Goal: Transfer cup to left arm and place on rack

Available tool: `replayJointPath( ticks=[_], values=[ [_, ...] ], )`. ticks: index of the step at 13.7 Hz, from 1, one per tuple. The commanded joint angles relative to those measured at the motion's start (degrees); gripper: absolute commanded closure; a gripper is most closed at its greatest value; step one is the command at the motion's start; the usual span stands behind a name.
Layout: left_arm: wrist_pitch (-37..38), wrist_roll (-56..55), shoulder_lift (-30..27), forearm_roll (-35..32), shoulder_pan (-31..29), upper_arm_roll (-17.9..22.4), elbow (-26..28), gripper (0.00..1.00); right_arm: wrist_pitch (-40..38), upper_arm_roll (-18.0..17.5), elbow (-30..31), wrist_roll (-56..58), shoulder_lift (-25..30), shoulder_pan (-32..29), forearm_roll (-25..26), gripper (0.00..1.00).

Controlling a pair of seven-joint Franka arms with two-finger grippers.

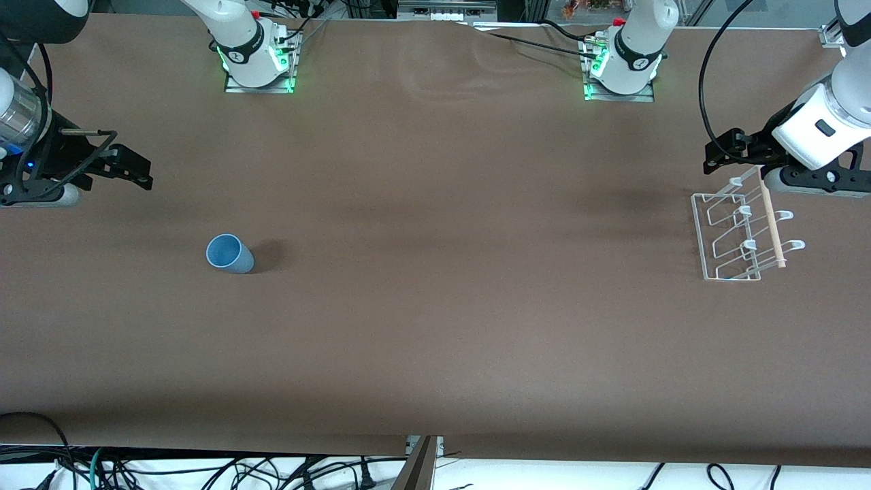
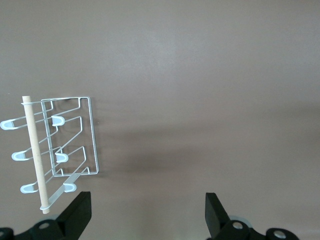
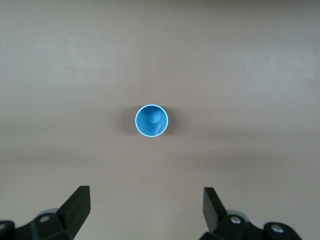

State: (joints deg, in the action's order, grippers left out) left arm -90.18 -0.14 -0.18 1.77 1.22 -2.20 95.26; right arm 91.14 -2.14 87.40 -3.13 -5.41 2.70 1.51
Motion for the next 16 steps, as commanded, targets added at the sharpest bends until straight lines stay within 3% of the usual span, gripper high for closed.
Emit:
replayJointPath(
  ticks=[1, 11, 16],
  values=[
    [0.9, -0.7, 0.4, 0.2, 0.3, -0.3, -1.7, 0.00, -1.1, 0.0, -2.0, 0.7, -0.7, -0.2, -0.9, 0.00],
    [1.2, -0.7, 0.3, 0.2, 0.3, -0.3, -1.7, 0.00, -0.5, 0.0, -1.7, 0.5, -2.6, -0.3, 1.1, 0.00],
    [1.2, -0.7, 0.3, 0.1, 0.3, -0.3, -1.7, 0.00, 2.5, 0.1, -1.4, 0.6, -11.1, -0.7, 1.9, 0.00]
  ],
)
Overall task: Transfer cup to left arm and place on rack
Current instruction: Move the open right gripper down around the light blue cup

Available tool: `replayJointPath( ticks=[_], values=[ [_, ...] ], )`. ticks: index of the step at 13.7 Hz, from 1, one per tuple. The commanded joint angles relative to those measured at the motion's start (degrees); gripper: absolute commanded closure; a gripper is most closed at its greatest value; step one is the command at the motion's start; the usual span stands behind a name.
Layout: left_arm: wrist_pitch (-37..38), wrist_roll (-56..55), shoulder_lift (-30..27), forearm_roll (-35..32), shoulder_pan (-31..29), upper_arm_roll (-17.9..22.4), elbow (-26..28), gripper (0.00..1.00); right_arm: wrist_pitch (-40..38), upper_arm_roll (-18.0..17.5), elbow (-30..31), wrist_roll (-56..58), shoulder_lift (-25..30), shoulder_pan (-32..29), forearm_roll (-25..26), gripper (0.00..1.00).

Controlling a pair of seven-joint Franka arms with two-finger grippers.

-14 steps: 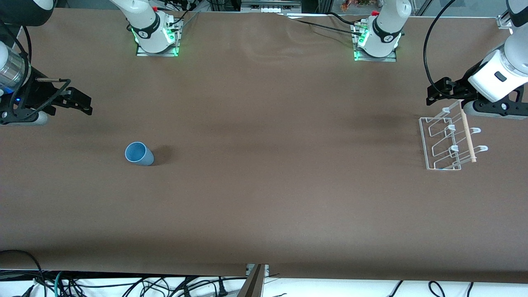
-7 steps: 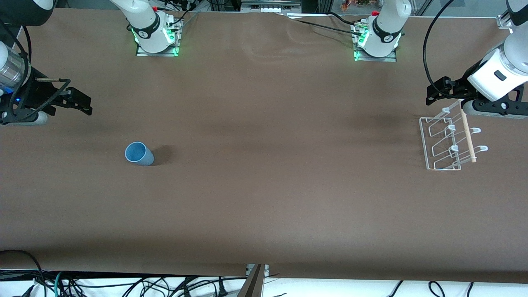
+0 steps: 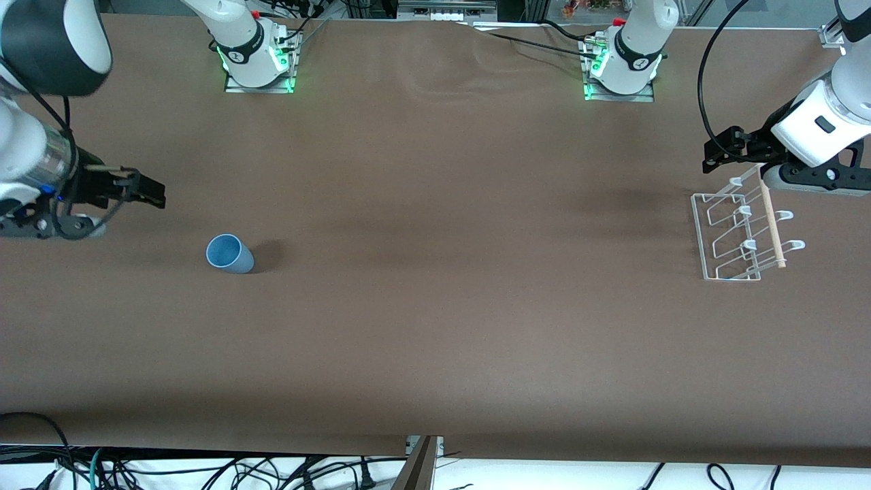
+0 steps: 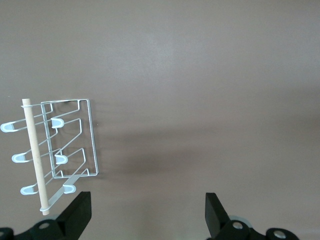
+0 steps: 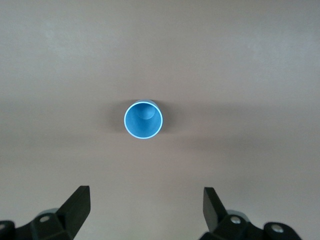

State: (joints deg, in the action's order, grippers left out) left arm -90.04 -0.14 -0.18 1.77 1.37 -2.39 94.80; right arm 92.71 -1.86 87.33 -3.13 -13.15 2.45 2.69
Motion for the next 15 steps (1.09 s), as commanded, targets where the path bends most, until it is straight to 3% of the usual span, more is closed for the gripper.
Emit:
replayJointPath(
  ticks=[1, 7, 15],
  values=[
    [1.1, -0.7, 0.3, 0.2, 0.1, -0.1, -1.3, 0.00, 2.1, -0.2, -0.9, 0.6, -5.0, -0.3, 0.7, 0.00],
    [0.6, -0.7, 0.4, 0.0, 0.3, -0.9, -1.4, 0.00, 12.3, -0.2, 4.1, 1.9, -12.4, -1.6, 0.6, 0.00],
    [1.1, -0.7, 0.3, 0.1, 0.3, -0.9, -1.3, 0.00, 29.9, -0.2, 16.5, 1.9, -14.3, -1.7, 0.6, 0.00]
  ],
)
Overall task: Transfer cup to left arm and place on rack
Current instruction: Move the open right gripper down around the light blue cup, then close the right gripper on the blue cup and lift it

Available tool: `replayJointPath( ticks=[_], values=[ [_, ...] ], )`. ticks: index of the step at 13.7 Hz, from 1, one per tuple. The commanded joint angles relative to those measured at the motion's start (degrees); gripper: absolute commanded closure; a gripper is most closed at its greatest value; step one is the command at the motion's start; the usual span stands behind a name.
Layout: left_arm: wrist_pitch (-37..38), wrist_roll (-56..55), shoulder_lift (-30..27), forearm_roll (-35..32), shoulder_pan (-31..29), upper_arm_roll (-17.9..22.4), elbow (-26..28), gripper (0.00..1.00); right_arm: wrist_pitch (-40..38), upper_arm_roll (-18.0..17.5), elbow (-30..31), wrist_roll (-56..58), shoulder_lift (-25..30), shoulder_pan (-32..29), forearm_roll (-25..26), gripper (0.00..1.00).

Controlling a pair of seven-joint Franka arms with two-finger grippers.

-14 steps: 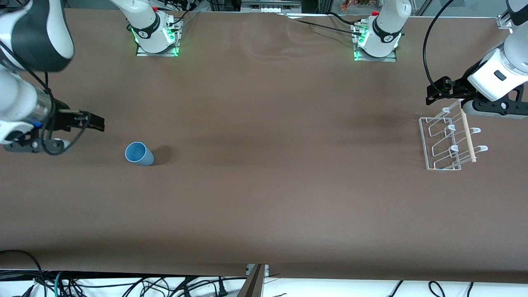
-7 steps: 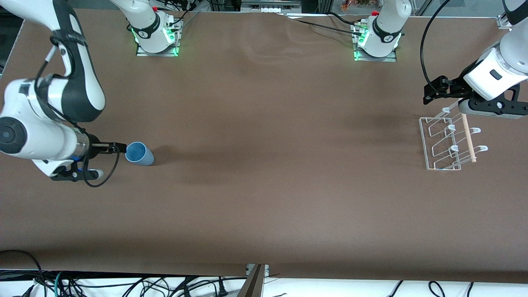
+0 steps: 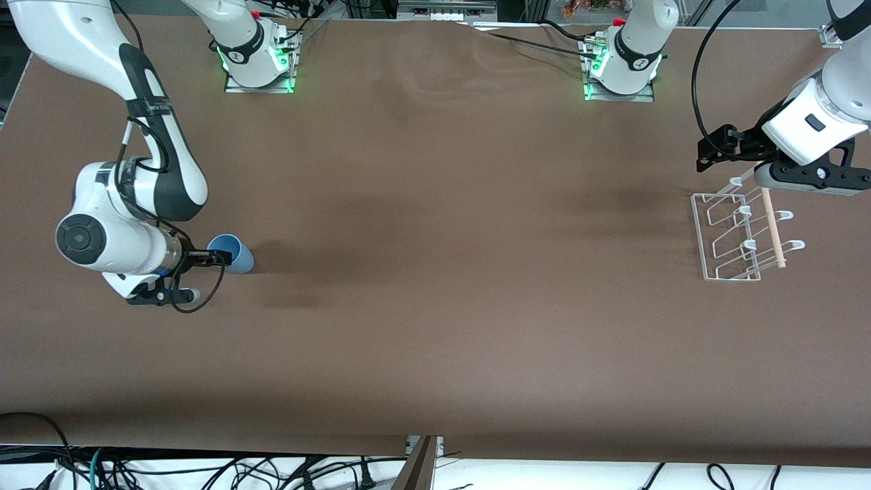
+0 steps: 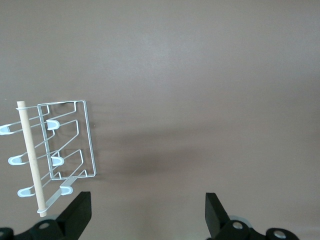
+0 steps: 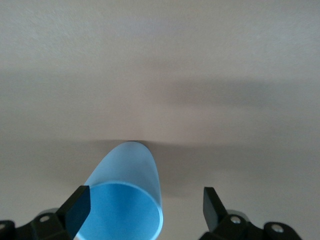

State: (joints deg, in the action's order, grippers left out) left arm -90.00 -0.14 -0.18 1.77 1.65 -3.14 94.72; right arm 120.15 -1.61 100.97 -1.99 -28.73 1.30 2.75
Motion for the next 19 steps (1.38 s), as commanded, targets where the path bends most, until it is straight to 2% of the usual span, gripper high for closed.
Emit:
replayJointPath(
  ticks=[1, 19],
  values=[
    [1.1, -0.7, 0.3, 0.1, 0.0, -0.3, -1.2, 0.00, 3.0, -0.4, 3.4, 0.8, 1.3, -0.6, 0.4, 0.00],
    [1.1, -0.7, 0.4, 0.2, -0.1, -0.5, -1.2, 0.00, -2.2, 0.1, 3.3, 6.1, 3.2, -2.2, 0.1, 0.00]
  ],
)
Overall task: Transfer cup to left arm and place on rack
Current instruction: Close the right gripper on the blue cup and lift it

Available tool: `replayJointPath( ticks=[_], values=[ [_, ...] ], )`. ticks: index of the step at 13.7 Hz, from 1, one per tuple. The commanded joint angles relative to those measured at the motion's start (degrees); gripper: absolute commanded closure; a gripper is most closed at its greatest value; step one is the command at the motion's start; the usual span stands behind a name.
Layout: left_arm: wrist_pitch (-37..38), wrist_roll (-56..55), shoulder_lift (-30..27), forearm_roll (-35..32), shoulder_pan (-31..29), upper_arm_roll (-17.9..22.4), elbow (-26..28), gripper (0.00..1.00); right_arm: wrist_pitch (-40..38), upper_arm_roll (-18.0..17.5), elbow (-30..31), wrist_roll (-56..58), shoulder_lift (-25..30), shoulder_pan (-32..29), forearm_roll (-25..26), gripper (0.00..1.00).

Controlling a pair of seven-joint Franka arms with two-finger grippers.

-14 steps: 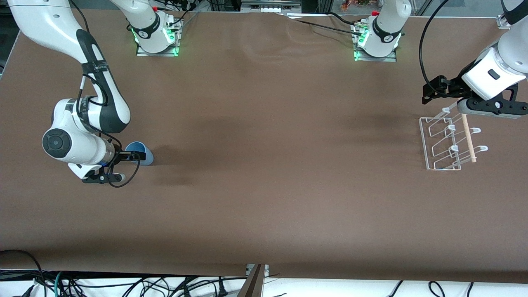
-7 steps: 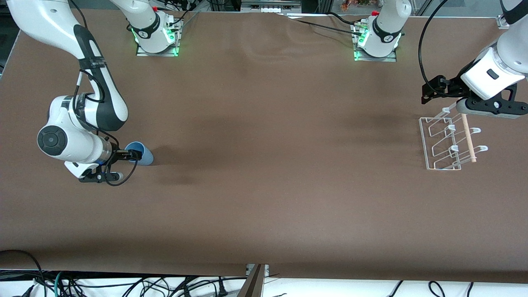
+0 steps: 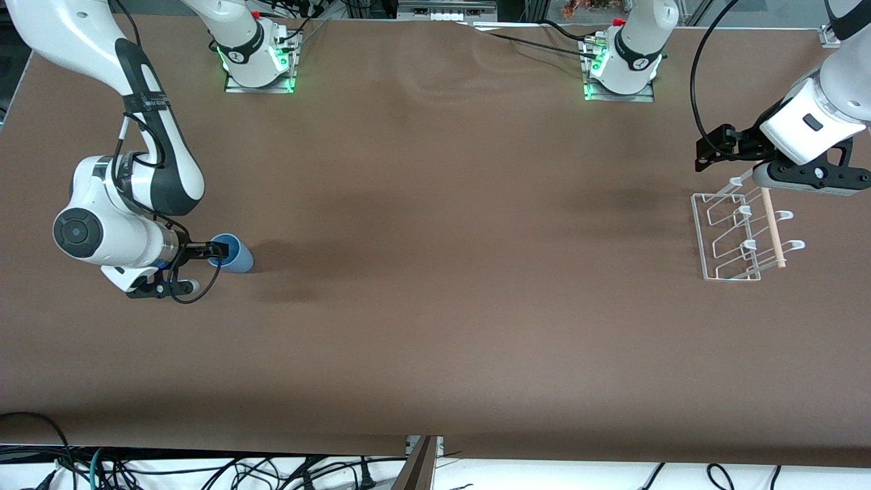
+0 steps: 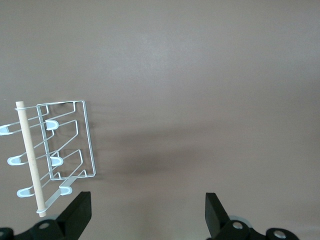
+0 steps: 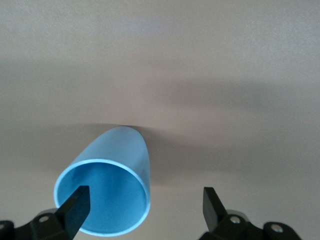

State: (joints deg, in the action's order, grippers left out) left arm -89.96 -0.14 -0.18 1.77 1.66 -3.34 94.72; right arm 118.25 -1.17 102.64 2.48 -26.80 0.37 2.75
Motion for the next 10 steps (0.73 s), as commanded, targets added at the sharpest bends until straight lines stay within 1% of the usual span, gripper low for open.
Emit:
replayJointPath(
  ticks=[1, 6, 7, 9, 10],
  values=[
    [1.1, -0.7, 0.4, 0.2, -0.1, -0.3, -1.2, 0.00, -0.3, -0.3, 1.9, 1.7, 1.0, -1.3, 0.1, 0.00],
    [1.1, -0.7, 0.3, 0.2, -0.1, -0.3, -1.2, 0.00, 0.5, -0.3, 2.2, 1.7, -0.9, -1.3, -0.4, 0.02],
    [1.1, -0.7, 0.4, 0.2, -0.1, -0.3, -1.2, 0.00, 0.5, -0.4, 2.1, 1.7, -1.3, -1.3, -0.5, 0.15],
    [1.1, -0.7, 0.3, 0.2, -0.1, -0.3, -1.2, 0.00, 0.5, -0.6, 2.0, 1.6, -1.6, -1.3, -1.2, 0.52],
    [1.1, -0.7, 0.3, 0.2, -0.1, -0.3, -1.2, 0.00, 0.5, -0.7, 1.8, 1.6, -1.7, -1.3, -1.9, 0.63]
  ],
)
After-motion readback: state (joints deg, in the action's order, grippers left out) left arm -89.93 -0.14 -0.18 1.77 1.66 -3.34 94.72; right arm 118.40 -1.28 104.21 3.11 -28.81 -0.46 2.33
